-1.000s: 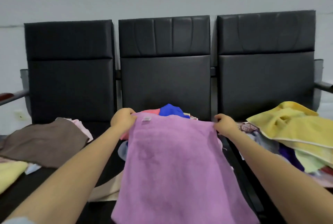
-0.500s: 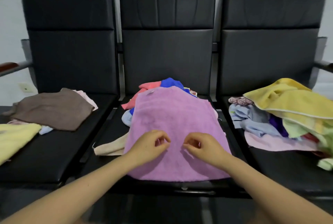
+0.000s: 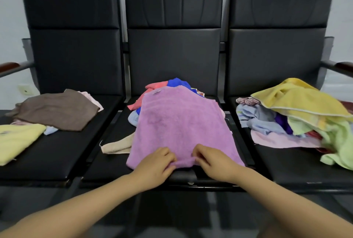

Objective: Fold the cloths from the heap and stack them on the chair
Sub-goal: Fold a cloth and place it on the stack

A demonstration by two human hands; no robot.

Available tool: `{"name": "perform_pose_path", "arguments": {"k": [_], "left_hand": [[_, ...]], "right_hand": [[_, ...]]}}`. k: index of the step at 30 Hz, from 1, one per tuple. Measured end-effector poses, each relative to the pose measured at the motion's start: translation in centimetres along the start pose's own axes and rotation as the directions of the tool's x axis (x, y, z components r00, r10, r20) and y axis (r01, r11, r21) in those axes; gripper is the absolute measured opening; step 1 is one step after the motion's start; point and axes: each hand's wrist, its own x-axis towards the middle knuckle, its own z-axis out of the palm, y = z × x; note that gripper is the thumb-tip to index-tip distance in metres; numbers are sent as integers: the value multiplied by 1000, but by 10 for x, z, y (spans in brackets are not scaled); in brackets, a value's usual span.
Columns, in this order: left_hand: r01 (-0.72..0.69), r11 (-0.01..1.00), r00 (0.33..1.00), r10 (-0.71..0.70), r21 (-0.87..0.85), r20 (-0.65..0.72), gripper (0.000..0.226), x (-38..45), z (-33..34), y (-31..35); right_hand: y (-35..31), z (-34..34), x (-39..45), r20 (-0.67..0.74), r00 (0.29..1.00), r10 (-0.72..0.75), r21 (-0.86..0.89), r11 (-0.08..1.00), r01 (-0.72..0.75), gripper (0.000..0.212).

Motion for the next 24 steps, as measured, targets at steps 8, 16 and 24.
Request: {"name": "perform_pose_path", "arguments": {"k": [8, 16, 24], "left_hand": [[120, 993, 971, -116, 8, -210, 49, 33, -35, -9], [124, 989, 991, -120, 81, -50, 37, 23, -69, -63], [225, 974, 944, -225, -28, -241, 8, -2, -78, -74]], "right_hand": [[6, -19, 25, 27, 996, 89, -214, 973, -81, 17], [59, -73, -4, -111, 929, 352, 268, 911, -313, 36], [62, -74, -15, -177, 867, 467, 541, 782, -310, 26]]}}
